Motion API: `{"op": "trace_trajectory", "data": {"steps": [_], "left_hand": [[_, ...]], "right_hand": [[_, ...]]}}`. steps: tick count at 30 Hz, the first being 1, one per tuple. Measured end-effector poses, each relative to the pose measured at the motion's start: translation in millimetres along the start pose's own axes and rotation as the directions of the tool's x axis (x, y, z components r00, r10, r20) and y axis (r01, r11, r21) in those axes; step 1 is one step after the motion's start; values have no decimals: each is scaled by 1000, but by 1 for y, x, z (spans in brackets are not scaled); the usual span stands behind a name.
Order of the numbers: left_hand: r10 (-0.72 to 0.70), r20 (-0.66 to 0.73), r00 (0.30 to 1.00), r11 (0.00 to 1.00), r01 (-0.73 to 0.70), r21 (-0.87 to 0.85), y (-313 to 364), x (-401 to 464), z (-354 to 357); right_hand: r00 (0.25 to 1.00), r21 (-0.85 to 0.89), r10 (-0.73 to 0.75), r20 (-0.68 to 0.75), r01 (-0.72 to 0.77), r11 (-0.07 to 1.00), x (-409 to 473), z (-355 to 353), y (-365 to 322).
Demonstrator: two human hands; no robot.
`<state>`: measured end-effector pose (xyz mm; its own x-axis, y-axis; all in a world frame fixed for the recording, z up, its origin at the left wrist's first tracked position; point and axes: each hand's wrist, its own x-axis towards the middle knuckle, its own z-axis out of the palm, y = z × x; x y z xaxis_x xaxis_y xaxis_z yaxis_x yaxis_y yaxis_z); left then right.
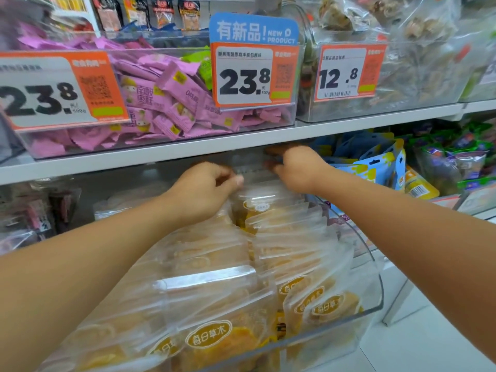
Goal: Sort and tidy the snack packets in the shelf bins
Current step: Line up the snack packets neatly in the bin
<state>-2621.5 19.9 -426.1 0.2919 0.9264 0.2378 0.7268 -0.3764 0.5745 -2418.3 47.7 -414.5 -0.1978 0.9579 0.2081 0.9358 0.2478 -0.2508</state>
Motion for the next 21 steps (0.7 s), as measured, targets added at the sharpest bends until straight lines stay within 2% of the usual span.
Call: {"op": "trace_trajectory", "data": {"steps": [2, 3, 5, 7, 10, 13, 18, 21], "left_hand": [[-59, -57, 997, 998, 60, 26, 1, 3, 1], [-77, -62, 995, 992, 82, 97, 1, 5, 3], [-104, -9, 995, 956, 102, 276, 1, 10, 6], [-138, 36, 990, 918, 114, 379, -3, 13, 10], [-174, 84, 981, 916, 129, 380, -7, 15, 9], [-147, 103, 984, 927, 101, 361, -11, 13, 6], [-115, 131, 985, 931, 61, 359, -13, 11, 5], [-66, 145, 987, 935, 10, 355, -12, 11, 5]], "right_hand": [[997, -92, 40, 73, -34, 995, 14, -1, -8], [993, -128, 64, 99, -51, 991, 21, -1, -10], [990, -177, 93, 103, -73, 981, 33, 3, -11], [992, -183, 95, 78, -79, 980, 40, 6, -10], [992, -148, 34, 120, -16, 989, 40, 6, -6], [987, -120, -32, 159, 51, 991, 38, 6, -3], [984, -148, -126, 128, 144, 978, 36, 5, -1], [987, -145, -119, 111, 135, 980, 32, 1, 0]]}}
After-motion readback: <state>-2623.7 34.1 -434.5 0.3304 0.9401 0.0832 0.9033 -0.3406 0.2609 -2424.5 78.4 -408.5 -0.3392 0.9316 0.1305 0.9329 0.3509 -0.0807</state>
